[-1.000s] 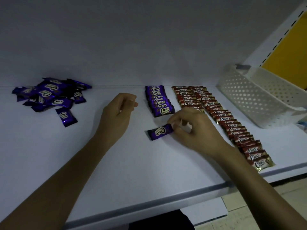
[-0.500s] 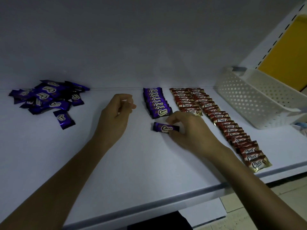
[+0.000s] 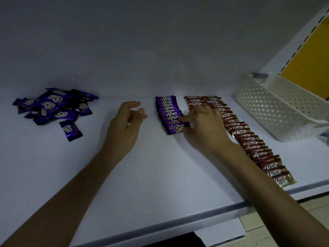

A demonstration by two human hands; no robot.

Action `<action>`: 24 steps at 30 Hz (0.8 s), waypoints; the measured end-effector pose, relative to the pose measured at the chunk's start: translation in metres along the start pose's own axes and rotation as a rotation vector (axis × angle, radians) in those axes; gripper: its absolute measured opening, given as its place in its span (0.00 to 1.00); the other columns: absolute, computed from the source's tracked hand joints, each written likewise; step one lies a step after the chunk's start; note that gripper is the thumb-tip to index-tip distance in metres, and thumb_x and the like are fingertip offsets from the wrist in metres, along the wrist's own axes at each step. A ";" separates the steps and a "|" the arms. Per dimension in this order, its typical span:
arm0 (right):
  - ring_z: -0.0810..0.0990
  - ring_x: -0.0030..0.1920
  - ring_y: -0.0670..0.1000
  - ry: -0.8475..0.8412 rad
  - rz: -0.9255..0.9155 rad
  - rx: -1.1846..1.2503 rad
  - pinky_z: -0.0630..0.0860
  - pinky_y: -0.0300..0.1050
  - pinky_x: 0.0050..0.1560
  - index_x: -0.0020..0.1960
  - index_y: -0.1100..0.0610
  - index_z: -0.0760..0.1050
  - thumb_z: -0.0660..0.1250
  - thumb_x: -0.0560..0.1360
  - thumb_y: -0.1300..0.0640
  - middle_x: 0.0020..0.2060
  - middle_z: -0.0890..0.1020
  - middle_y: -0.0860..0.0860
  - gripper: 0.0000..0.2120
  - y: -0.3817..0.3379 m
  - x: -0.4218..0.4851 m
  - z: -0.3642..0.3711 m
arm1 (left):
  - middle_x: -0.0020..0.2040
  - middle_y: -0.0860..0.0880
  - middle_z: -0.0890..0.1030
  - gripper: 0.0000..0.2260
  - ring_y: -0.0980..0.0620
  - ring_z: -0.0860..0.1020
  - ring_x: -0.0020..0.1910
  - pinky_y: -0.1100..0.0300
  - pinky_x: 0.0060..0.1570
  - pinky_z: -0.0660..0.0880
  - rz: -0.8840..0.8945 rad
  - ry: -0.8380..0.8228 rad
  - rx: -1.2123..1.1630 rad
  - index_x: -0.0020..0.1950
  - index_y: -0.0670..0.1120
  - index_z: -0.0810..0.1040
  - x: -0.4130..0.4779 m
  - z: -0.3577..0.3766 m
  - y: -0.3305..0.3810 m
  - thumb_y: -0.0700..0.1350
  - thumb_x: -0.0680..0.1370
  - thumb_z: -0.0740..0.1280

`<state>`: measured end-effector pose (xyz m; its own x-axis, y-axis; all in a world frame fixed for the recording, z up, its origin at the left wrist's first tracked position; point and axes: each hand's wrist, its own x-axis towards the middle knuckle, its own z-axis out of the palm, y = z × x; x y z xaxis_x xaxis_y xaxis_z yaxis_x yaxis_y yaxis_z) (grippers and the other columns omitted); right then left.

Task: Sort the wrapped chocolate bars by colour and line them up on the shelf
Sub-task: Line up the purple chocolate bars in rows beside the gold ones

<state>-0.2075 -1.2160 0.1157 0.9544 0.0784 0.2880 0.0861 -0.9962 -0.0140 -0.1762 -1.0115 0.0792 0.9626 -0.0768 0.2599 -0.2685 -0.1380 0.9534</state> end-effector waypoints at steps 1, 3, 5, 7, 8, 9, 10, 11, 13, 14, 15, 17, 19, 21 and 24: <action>0.69 0.61 0.54 0.004 0.002 -0.001 0.59 0.47 0.56 0.62 0.44 0.77 0.66 0.76 0.52 0.57 0.76 0.51 0.15 0.000 0.000 0.000 | 0.47 0.57 0.80 0.07 0.60 0.78 0.47 0.55 0.54 0.74 0.000 -0.001 0.010 0.58 0.54 0.72 0.000 0.000 0.000 0.47 0.81 0.60; 0.69 0.61 0.54 0.002 0.008 0.012 0.58 0.47 0.56 0.61 0.44 0.78 0.66 0.76 0.52 0.57 0.76 0.50 0.14 0.000 0.000 0.000 | 0.48 0.56 0.80 0.06 0.59 0.78 0.48 0.55 0.55 0.74 0.013 -0.004 0.052 0.57 0.53 0.73 -0.001 -0.001 0.000 0.46 0.81 0.61; 0.69 0.60 0.54 0.008 0.007 0.021 0.58 0.46 0.55 0.60 0.45 0.78 0.66 0.75 0.52 0.57 0.76 0.50 0.14 0.000 0.000 0.001 | 0.50 0.53 0.80 0.06 0.60 0.76 0.48 0.60 0.54 0.74 0.041 -0.010 0.142 0.57 0.51 0.75 -0.003 0.000 0.000 0.44 0.81 0.62; 0.70 0.60 0.55 0.030 0.003 0.036 0.57 0.45 0.52 0.60 0.46 0.78 0.67 0.75 0.52 0.56 0.77 0.51 0.14 0.003 0.000 0.002 | 0.51 0.53 0.79 0.08 0.58 0.76 0.48 0.61 0.51 0.74 0.100 -0.001 0.298 0.58 0.50 0.77 -0.005 0.000 -0.001 0.46 0.80 0.62; 0.71 0.59 0.55 0.051 0.001 0.054 0.56 0.44 0.50 0.60 0.47 0.79 0.68 0.74 0.53 0.55 0.78 0.51 0.15 0.004 -0.001 0.003 | 0.52 0.52 0.79 0.13 0.54 0.77 0.51 0.57 0.53 0.74 0.129 -0.003 0.394 0.60 0.48 0.77 -0.005 0.000 -0.002 0.49 0.79 0.61; 0.72 0.58 0.56 0.078 -0.003 0.075 0.55 0.44 0.49 0.60 0.49 0.79 0.69 0.73 0.54 0.53 0.78 0.52 0.15 0.006 -0.001 0.005 | 0.55 0.50 0.79 0.18 0.49 0.76 0.55 0.54 0.55 0.74 0.146 -0.024 0.504 0.63 0.46 0.77 -0.005 0.001 -0.002 0.50 0.77 0.57; 0.73 0.56 0.57 0.110 -0.004 0.094 0.56 0.44 0.49 0.59 0.51 0.80 0.70 0.72 0.55 0.51 0.79 0.53 0.15 0.008 -0.002 0.007 | 0.60 0.47 0.78 0.23 0.45 0.74 0.60 0.51 0.57 0.72 0.159 -0.057 0.627 0.66 0.44 0.75 -0.004 0.002 0.000 0.51 0.76 0.54; 0.75 0.53 0.58 0.144 -0.001 0.108 0.57 0.45 0.48 0.56 0.53 0.81 0.71 0.71 0.58 0.48 0.79 0.53 0.14 0.010 -0.002 0.010 | 0.64 0.44 0.76 0.27 0.43 0.72 0.63 0.50 0.60 0.70 0.173 -0.100 0.757 0.68 0.41 0.73 -0.002 0.003 0.000 0.53 0.75 0.50; 0.76 0.46 0.59 0.220 0.013 0.138 0.61 0.46 0.44 0.52 0.55 0.83 0.71 0.69 0.61 0.42 0.79 0.53 0.12 0.011 -0.005 0.016 | 0.72 0.41 0.69 0.33 0.41 0.66 0.70 0.48 0.66 0.65 0.147 -0.221 0.992 0.73 0.39 0.67 0.007 0.008 0.006 0.55 0.75 0.43; 0.76 0.43 0.58 0.259 0.019 0.157 0.62 0.46 0.43 0.50 0.55 0.84 0.70 0.68 0.62 0.40 0.79 0.53 0.12 0.011 -0.006 0.018 | 0.75 0.41 0.63 0.32 0.42 0.62 0.73 0.49 0.68 0.62 0.099 -0.284 1.103 0.75 0.40 0.63 0.012 0.012 0.008 0.54 0.76 0.43; 0.76 0.42 0.58 0.289 0.025 0.172 0.62 0.46 0.43 0.49 0.55 0.84 0.68 0.68 0.61 0.38 0.79 0.52 0.12 0.011 -0.007 0.019 | 0.77 0.42 0.58 0.29 0.43 0.58 0.75 0.49 0.70 0.59 0.062 -0.330 1.205 0.77 0.40 0.58 0.018 0.017 0.009 0.52 0.78 0.44; 0.76 0.41 0.57 0.330 0.031 0.184 0.63 0.45 0.43 0.48 0.55 0.84 0.65 0.68 0.60 0.37 0.79 0.51 0.12 0.010 -0.010 0.020 | 0.79 0.43 0.52 0.25 0.44 0.51 0.77 0.49 0.72 0.54 0.019 -0.387 1.343 0.78 0.41 0.52 0.030 0.030 0.013 0.48 0.82 0.50; 0.77 0.40 0.56 0.345 0.031 0.188 0.63 0.45 0.43 0.47 0.55 0.84 0.65 0.68 0.60 0.37 0.79 0.51 0.12 0.012 -0.013 0.020 | 0.78 0.42 0.52 0.26 0.43 0.51 0.77 0.47 0.72 0.54 -0.016 -0.388 1.438 0.78 0.40 0.51 0.038 0.043 0.015 0.46 0.82 0.55; 0.78 0.39 0.56 0.327 0.040 0.187 0.65 0.44 0.42 0.47 0.55 0.84 0.65 0.68 0.59 0.37 0.80 0.52 0.12 0.015 -0.014 0.021 | 0.75 0.41 0.60 0.25 0.43 0.59 0.74 0.47 0.69 0.61 -0.014 -0.370 1.505 0.75 0.40 0.57 0.043 0.052 0.017 0.45 0.80 0.59; 0.80 0.38 0.56 0.178 0.031 0.235 0.75 0.45 0.40 0.51 0.54 0.83 0.62 0.73 0.59 0.38 0.83 0.53 0.13 0.018 -0.016 0.019 | 0.66 0.44 0.70 0.20 0.45 0.69 0.65 0.52 0.59 0.68 -0.003 -0.360 1.585 0.69 0.41 0.64 0.043 0.061 0.020 0.44 0.79 0.61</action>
<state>-0.2155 -1.2347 0.0926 0.8944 0.0197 0.4468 0.1415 -0.9602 -0.2408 -0.1419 -1.0780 0.0998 0.9662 -0.2579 -0.0058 -0.2532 -0.9441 -0.2112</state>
